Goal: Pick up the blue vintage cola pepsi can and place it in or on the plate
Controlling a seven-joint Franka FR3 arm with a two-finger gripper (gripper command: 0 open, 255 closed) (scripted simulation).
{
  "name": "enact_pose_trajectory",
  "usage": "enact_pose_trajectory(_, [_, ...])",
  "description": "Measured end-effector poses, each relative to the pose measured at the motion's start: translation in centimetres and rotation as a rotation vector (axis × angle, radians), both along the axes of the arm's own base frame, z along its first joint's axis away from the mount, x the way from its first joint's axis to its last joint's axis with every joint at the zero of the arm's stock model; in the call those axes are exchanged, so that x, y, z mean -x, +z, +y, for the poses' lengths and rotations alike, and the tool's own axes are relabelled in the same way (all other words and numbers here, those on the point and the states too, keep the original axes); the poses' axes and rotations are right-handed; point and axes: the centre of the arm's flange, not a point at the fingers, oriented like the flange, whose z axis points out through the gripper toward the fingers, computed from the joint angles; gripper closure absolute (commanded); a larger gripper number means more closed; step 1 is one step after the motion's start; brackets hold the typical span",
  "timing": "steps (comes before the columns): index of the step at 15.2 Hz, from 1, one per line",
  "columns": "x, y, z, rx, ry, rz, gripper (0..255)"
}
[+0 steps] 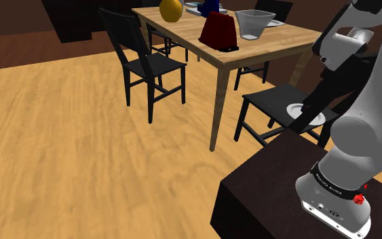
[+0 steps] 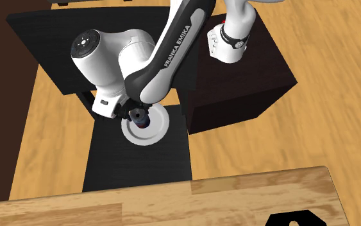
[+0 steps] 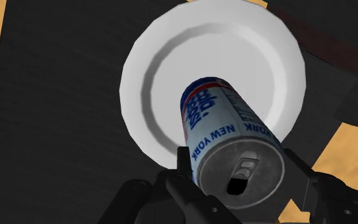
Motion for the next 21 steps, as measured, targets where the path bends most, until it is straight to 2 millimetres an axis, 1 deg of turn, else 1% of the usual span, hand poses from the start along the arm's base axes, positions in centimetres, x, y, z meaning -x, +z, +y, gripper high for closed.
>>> enact_pose_trajectory(1, [0.0, -0.6, -0.1, -0.004, 0.002, 0.001, 255])
enact_pose_trajectory(2, [0.0, -0.8, 0.0, -0.003, 0.002, 0.005, 255])
enact_pose_trajectory(7, [0.0, -0.8, 0.0, 0.001, 0.005, 0.0, 255])
enact_pose_trajectory(8, [-0.1, -0.9, 0.0, -0.002, 0.004, 0.0, 0])
enact_pose_trajectory(11, [0.0, -1.2, 0.1, -0.014, 0.002, 0.011, 0])
enact_pose_trajectory(15, [-0.1, -1.1, 0.3, -0.014, 0.006, 0.016, 0])
enact_pose_trajectory(16, [-0.1, -0.6, 0.6, -0.022, 0.012, 0.021, 0])
enact_pose_trajectory(17, [0.0, 0.4, 0.8, -0.026, 0.009, 0.023, 0])
enact_pose_trajectory(19, [0.3, 2.1, 0.4, -0.029, 0.005, 0.025, 0])
enact_pose_trajectory(21, [0.3, 2.5, 0.3, -0.031, 0.006, 0.025, 0])
